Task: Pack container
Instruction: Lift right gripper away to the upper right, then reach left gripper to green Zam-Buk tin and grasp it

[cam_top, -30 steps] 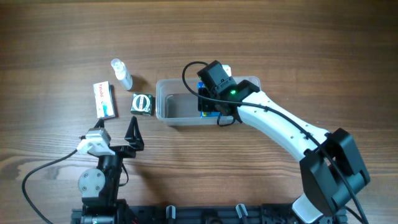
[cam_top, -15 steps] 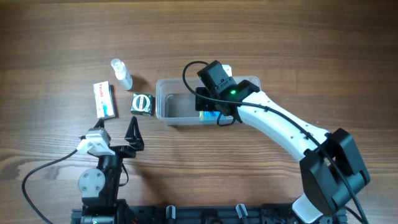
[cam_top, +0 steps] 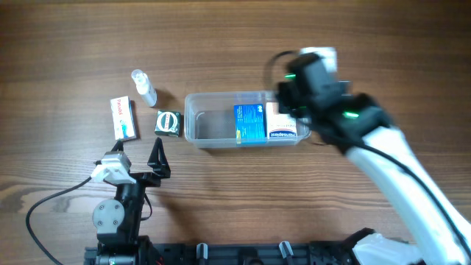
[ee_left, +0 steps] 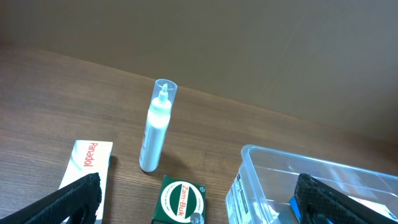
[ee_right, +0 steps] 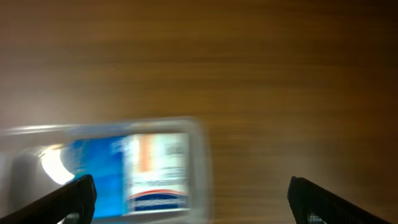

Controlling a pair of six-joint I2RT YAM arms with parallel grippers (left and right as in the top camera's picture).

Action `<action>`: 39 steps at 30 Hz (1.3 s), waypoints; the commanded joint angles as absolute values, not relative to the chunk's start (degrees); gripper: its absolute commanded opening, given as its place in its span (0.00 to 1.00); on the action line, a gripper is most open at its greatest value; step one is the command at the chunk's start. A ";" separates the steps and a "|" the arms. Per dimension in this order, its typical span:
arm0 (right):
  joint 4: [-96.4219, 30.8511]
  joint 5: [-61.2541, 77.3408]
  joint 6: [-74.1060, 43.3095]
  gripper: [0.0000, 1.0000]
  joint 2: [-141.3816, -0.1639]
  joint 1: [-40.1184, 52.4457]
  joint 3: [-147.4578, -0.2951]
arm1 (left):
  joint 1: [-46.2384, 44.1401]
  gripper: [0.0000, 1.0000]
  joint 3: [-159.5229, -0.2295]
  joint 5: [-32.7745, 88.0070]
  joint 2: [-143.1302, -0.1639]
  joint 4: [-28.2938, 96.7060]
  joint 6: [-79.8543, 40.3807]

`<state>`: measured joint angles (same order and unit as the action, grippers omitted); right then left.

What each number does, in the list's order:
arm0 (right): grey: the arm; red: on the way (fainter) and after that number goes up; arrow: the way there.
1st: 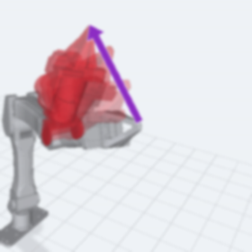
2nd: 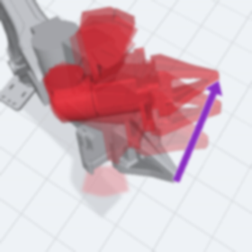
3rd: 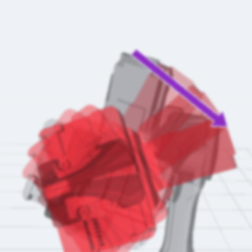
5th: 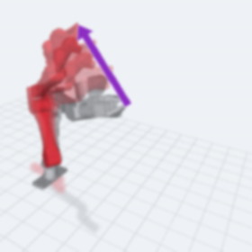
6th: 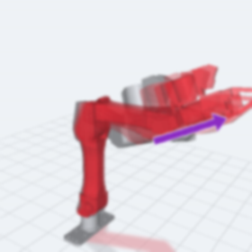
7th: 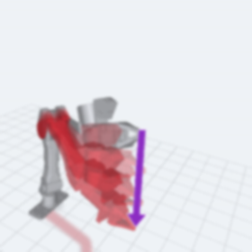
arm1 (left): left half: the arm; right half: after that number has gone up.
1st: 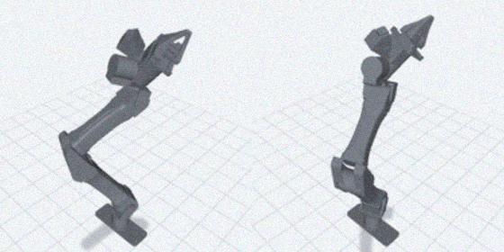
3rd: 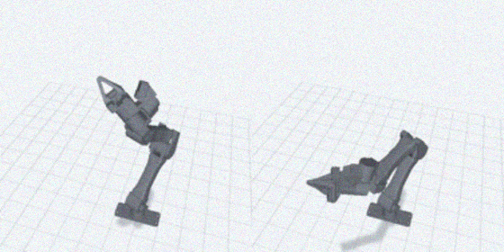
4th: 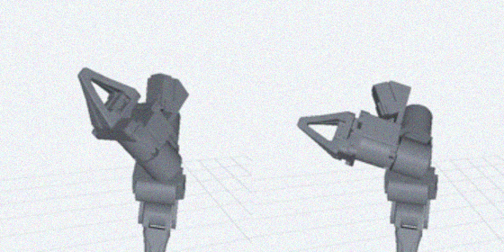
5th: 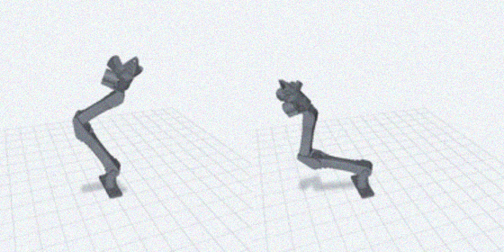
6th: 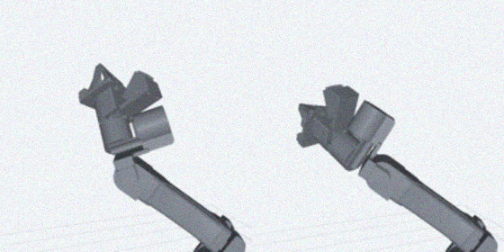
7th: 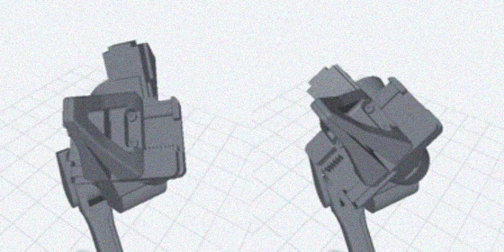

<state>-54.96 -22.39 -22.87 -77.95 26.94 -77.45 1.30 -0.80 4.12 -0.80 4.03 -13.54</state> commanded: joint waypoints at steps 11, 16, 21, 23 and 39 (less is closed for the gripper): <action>-52.14 -3.66 -2.37 1.00 -75.59 -9.74 -76.38 | 1.67 1.00 -0.34 3.36 -0.43 4.08 -12.21; -45.12 7.29 8.23 0.98 -79.72 -9.74 -76.38 | 1.67 1.00 -0.34 3.36 -0.43 4.08 -12.21; -44.56 10.37 10.13 0.05 -79.66 -9.74 -76.38 | 1.67 1.00 -0.34 3.36 -0.43 4.08 -12.21; -44.58 10.37 10.15 1.00 -79.68 -9.74 -76.38 | 1.67 1.00 -0.34 3.36 -0.43 4.08 -12.21; -44.58 10.39 10.13 1.00 -79.68 -9.74 -76.38 | 1.67 1.00 -4.19 13.23 -0.86 -2.39 -12.40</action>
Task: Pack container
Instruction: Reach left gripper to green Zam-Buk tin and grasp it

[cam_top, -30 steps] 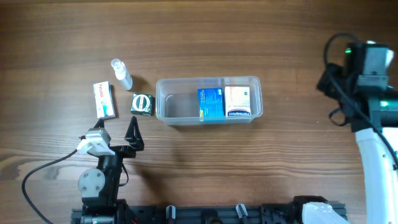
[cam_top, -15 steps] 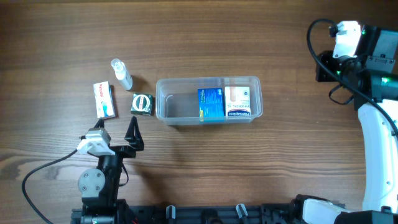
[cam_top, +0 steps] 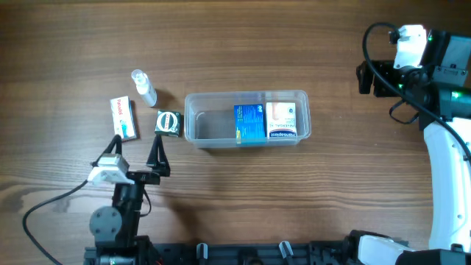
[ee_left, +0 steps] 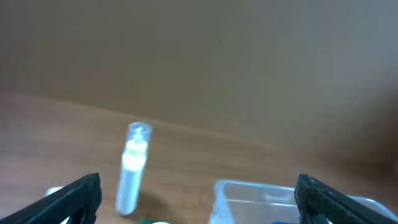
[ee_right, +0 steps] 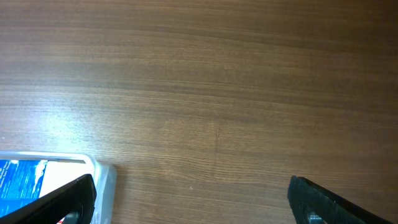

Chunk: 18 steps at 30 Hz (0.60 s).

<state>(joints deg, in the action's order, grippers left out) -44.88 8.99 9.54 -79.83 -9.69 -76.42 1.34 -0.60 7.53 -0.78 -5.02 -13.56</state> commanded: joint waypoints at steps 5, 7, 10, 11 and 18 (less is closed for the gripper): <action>-44.58 10.39 10.13 1.00 -79.68 -9.74 -76.38 | 1.67 1.00 -38.30 9.93 -24.82 26.11 -1.63; -44.58 10.39 10.13 1.00 -79.68 -9.74 -76.38 | 1.67 1.00 -59.07 7.25 -45.06 44.45 1.30; -44.58 10.39 10.15 1.00 -79.68 -9.74 -76.38 | 1.67 1.00 -78.24 7.25 -66.04 60.84 1.08; -44.58 10.39 10.13 1.00 -79.68 -9.74 -76.38 | 1.67 1.00 -81.36 7.70 -70.89 62.52 1.04; -44.58 10.39 10.13 1.00 -79.68 -9.74 -76.38 | 1.61 1.00 -82.50 13.93 -88.16 66.94 2.59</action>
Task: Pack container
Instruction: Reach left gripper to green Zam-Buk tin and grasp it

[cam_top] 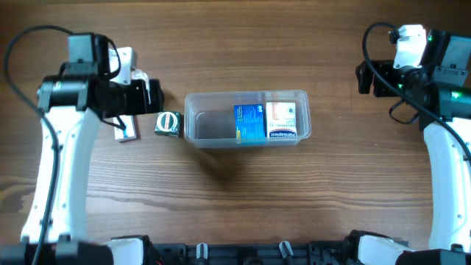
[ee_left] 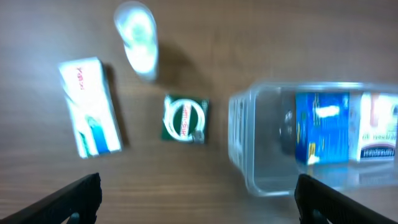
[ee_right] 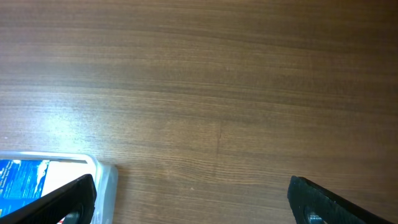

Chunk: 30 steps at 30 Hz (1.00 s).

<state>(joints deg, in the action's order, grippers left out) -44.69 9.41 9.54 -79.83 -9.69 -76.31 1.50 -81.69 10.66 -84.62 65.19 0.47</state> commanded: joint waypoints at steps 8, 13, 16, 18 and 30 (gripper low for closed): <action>-44.58 10.39 10.13 1.00 -79.68 -9.74 -76.38 | -1.34 0.96 -80.01 13.43 -96.36 64.82 4.34; -44.58 10.39 10.13 1.00 -79.72 -9.74 -76.38 | -4.82 0.88 -72.03 8.01 -96.36 55.53 4.29; -44.58 10.39 10.15 1.00 -79.72 -9.74 -76.38 | -5.13 0.83 -68.05 4.67 -96.36 52.56 4.29; -44.58 10.39 10.13 1.00 -79.72 -9.74 -76.38 | -5.15 0.82 -67.37 4.64 -96.36 51.83 4.27; -44.58 10.39 10.11 1.00 -79.72 -9.74 -76.38 | -5.15 0.69 -62.98 4.58 -96.44 43.88 4.32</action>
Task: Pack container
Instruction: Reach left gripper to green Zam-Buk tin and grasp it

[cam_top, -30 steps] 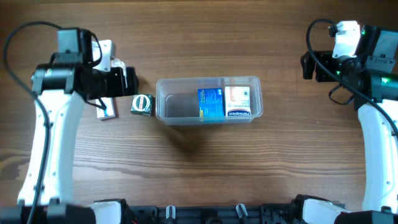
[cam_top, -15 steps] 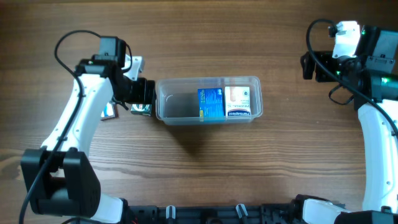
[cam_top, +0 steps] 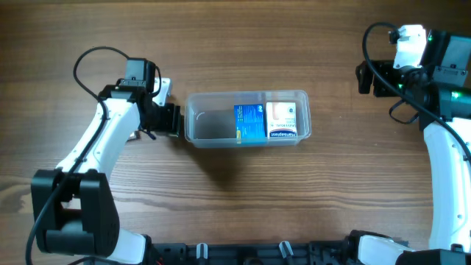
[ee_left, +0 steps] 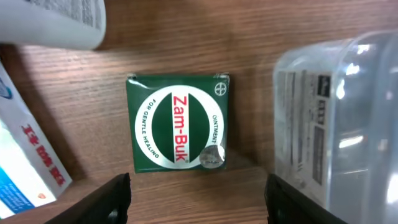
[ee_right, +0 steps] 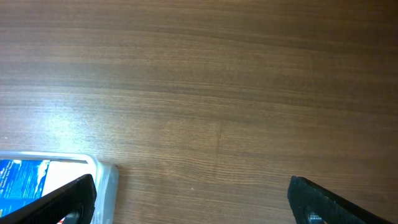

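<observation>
The clear plastic container point(cam_top: 246, 118) lies mid-table and holds a blue box point(cam_top: 250, 121) and a white-and-orange box point(cam_top: 283, 121). Just left of it lies a green Zam-Buk box point(ee_left: 179, 130), flat on the wood. My left gripper point(ee_left: 199, 205) hangs open directly over the green box, fingers point(ee_left: 115, 199) apart and not touching it. In the overhead view the left gripper point(cam_top: 165, 119) hides that box. My right gripper point(ee_right: 202, 202) is open and empty over bare wood at the far right point(cam_top: 366, 77).
A white spray bottle point(ee_left: 56, 22) lies just beyond the green box. A white-and-blue Panadol box point(ee_left: 25, 168) sits to its left. The container's wall point(ee_left: 336, 124) stands close on the right of the green box. The container's corner point(ee_right: 99, 180) shows in the right wrist view.
My left gripper was higher, looking down on all the loose items and the container. It now sits low and close over the green Zam-Buk box. The right arm has not moved.
First my right gripper was over the container's right end while the left arm rested at the table's front. Then the right arm was at the far right. The left arm then stood above the loose items, and is now low over the green box.
</observation>
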Controlling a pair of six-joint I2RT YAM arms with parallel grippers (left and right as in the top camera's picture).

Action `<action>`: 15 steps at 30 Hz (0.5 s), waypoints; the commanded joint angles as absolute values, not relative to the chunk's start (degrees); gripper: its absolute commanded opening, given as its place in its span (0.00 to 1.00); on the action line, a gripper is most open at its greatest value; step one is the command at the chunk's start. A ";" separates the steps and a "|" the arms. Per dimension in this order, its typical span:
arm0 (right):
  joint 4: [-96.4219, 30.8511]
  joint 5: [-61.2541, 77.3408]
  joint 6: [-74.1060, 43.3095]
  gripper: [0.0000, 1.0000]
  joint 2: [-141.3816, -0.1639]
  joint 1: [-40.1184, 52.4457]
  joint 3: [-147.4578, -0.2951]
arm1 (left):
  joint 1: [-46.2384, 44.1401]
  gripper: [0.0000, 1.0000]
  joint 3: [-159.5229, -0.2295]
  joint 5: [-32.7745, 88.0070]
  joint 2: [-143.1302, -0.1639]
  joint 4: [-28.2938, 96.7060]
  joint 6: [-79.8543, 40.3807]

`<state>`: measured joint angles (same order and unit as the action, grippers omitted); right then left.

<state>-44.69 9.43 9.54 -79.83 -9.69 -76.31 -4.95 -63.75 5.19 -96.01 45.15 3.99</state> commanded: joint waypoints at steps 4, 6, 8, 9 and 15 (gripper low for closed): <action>-44.58 10.39 10.13 1.00 -79.72 -9.74 -76.38 | -5.15 0.67 -62.87 4.38 -96.47 42.59 4.32; -44.58 10.39 10.13 1.00 -79.72 -9.74 -76.38 | -5.15 0.66 -62.76 4.36 -96.47 42.02 4.29; -44.58 10.39 10.13 1.00 -79.72 -9.74 -76.38 | -5.15 0.67 -61.43 3.53 -96.47 40.18 4.29; -44.58 10.39 10.13 1.00 -79.72 -9.74 -76.38 | -5.15 0.68 -60.60 3.29 -96.47 39.18 4.29; -44.58 10.39 10.13 1.00 -79.72 -9.74 -76.38 | -5.15 0.84 -58.70 3.07 -96.47 35.57 4.32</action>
<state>-44.69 9.43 9.54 -79.83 -9.69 -76.31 -4.95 -59.02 4.08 -96.03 36.51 4.01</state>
